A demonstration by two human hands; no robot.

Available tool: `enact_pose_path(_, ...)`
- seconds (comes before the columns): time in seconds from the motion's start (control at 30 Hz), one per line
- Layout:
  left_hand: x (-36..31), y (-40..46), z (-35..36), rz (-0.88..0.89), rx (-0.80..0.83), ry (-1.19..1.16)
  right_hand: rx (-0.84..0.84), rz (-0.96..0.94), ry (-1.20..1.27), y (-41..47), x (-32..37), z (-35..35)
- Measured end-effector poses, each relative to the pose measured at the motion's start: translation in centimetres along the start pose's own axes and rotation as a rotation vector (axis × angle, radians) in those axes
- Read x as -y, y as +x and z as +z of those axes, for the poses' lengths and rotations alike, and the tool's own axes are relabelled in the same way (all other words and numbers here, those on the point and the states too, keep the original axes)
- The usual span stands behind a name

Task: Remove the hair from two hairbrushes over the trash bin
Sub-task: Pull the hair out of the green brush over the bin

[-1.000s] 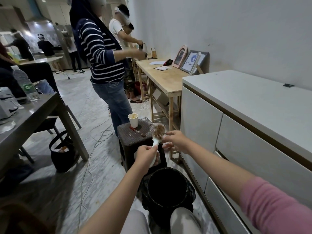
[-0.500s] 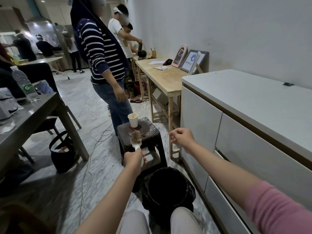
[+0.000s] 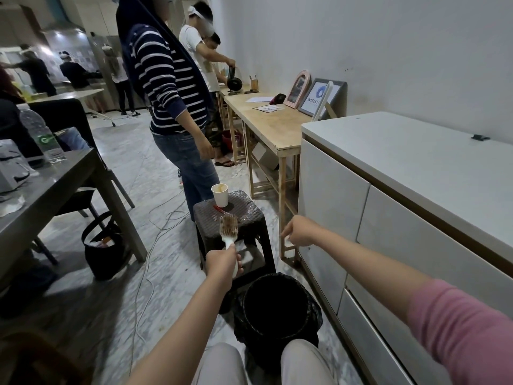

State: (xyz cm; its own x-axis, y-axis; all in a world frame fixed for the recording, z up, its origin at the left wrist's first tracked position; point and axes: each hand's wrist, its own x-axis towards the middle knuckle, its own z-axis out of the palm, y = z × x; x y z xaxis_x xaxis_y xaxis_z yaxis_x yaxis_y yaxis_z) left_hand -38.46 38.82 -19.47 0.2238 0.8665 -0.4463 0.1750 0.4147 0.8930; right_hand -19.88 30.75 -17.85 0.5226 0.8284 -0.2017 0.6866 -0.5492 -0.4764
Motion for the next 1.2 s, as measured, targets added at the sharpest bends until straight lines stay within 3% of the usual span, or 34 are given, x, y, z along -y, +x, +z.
enact_pose_path(0.23,0.5,-0.2,0.2,0.008,0.071,0.021,-0.243,-0.055,0.023,1.6,0.3,-0.4)
enact_pose_path(0.77,2.2,-1.5,1.7,0.109,0.157,0.206,-0.294,-0.233,0.322,0.2,2.6,1.4)
enact_pose_path(0.87,2.3,-2.4,2.4,0.141,0.165,0.194,-0.258,-0.305,0.241,-0.1,3.5,2.2)
enact_pose_path(1.2,1.3,-2.8,2.6,0.115,0.158,0.089,-0.485,-0.447,0.177,-0.8,4.5,3.0)
